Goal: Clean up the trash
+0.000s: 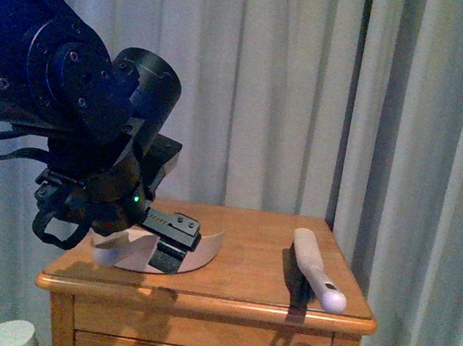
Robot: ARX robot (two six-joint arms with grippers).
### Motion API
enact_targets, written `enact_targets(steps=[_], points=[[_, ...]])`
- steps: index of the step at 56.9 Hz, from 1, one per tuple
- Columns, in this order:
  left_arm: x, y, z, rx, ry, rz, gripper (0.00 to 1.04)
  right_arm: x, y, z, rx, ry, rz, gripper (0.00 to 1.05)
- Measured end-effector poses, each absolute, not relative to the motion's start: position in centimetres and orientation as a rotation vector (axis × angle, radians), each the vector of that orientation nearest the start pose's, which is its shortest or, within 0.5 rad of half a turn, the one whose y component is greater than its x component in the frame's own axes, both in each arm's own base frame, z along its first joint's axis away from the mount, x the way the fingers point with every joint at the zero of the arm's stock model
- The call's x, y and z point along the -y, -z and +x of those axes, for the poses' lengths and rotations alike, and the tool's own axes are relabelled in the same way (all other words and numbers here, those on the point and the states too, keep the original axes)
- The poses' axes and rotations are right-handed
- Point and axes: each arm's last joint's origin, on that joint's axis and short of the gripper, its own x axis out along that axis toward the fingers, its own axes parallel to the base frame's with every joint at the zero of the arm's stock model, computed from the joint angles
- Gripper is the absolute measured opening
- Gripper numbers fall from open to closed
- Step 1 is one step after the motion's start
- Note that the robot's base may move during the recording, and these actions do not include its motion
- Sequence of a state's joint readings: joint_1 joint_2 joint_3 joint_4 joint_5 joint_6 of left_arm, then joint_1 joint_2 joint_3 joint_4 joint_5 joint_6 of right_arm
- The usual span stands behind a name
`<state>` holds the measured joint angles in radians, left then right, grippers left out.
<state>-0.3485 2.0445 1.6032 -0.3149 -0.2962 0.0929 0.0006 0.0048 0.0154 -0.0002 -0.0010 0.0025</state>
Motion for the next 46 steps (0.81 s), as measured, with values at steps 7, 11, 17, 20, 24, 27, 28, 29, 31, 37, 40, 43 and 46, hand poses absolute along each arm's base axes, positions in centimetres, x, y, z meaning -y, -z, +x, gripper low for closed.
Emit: enact_targets(steps=[7,11,17,20,24,27,28,29,31,37,40,43,46], points=[[14.9,-21.5,43.8,-0.733,0.075,0.336,0.97,0.0,-16.8,9.7,0.010,-0.002,0.002,0.97],[14.9,-20.9,44.0,-0.746,0.075,0.340,0.97,0.0,-16.8,9.7,0.010,-0.002,0.002,0.97],[14.9,-20.2,44.2,-0.759,0.077,0.341,0.97,0.0,-16.8,9.7,0.010,-0.002,0.002,0.97],[14.8,-20.0,44.3,-0.764,0.075,0.342,0.97,0.0,-16.8,9.7,0.010,-0.002,0.002,0.97],[14.7,-19.8,44.4,-0.768,0.072,0.342,0.97,0.0,-16.8,9.7,0.010,-0.002,0.002,0.97],[14.6,-19.6,44.5,-0.772,0.070,0.342,0.97,0.0,-16.8,9.7,0.010,-0.002,0.002,0.97],[14.6,-19.5,44.6,-0.773,0.070,0.343,0.97,0.0,-16.8,9.7,0.010,-0.002,0.002,0.97],[14.6,-19.5,44.6,-0.772,0.069,0.342,0.97,0.0,-16.8,9.7,0.010,-0.002,0.002,0.97],[14.6,-19.5,44.7,-0.771,0.069,0.341,0.97,0.0,-16.8,9.7,0.010,-0.002,0.002,0.97],[14.6,-19.6,44.8,-0.759,0.061,0.348,0.90,0.0,-16.8,9.7,0.010,-0.002,0.002,0.97],[14.6,-19.7,44.9,-0.754,0.059,0.350,0.79,0.0,-16.8,9.7,0.010,-0.002,0.002,0.97],[14.6,-19.7,44.9,-0.751,0.058,0.351,0.71,0.0,-16.8,9.7,0.010,-0.002,0.002,0.97],[14.6,-19.7,44.9,-0.749,0.059,0.352,0.62,0.0,-16.8,9.7,0.010,-0.002,0.002,0.97]])
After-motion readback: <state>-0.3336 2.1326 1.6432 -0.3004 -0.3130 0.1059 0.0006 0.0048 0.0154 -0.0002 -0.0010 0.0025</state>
